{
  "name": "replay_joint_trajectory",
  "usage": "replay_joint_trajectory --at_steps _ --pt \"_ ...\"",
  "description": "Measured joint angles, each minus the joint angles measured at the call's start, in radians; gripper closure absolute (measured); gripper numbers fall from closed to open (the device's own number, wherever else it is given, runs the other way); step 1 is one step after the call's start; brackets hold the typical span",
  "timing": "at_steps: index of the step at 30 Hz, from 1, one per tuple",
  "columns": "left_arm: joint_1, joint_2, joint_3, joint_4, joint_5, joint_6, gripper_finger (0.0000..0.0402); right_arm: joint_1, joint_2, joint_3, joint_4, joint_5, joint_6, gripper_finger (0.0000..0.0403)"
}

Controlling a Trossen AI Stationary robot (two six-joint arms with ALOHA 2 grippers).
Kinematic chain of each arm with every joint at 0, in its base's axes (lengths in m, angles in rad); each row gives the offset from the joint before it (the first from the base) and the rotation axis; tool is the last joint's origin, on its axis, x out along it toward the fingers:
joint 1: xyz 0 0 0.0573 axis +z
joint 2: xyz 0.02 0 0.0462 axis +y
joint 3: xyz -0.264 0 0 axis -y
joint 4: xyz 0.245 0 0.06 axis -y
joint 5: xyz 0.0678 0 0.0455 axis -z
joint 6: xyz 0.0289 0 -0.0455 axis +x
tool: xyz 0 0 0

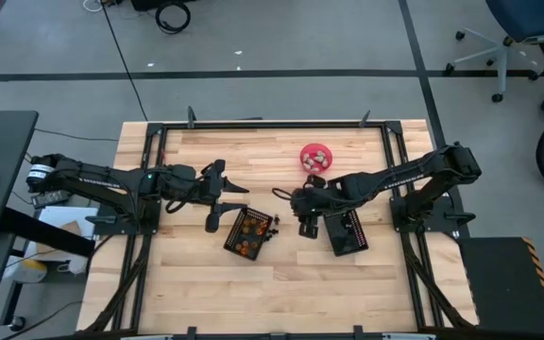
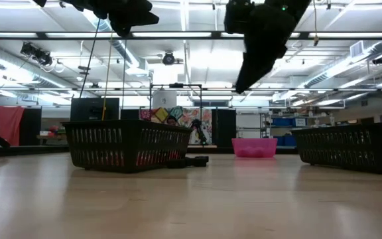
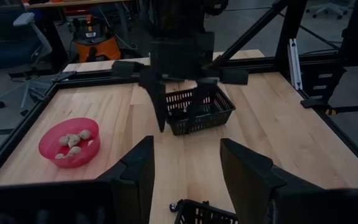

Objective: Sort Halloween decoration
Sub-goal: Put the black skeleton toy into the right black bin

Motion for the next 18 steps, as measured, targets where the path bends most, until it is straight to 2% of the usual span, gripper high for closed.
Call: replay_joint_trajectory --at_steps 6,12,18 --pt "0.000 0.000 0.000 0.000 0.000 0.000 0.0246 -0.009 0.000 -0.094 0.235 0.009 -0.054 0.0219" --pt "0.000 0.000 0.000 0.000 0.000 0.000 0.0246 -0.022 0.000 -0.164 0.395 0.009 -0.076 0.0219" --pt "0.000 0.002 0.000 0.011 0.000 0.026 0.0246 -0.023 0.000 -0.203 0.463 0.009 -0.078 0.0215"
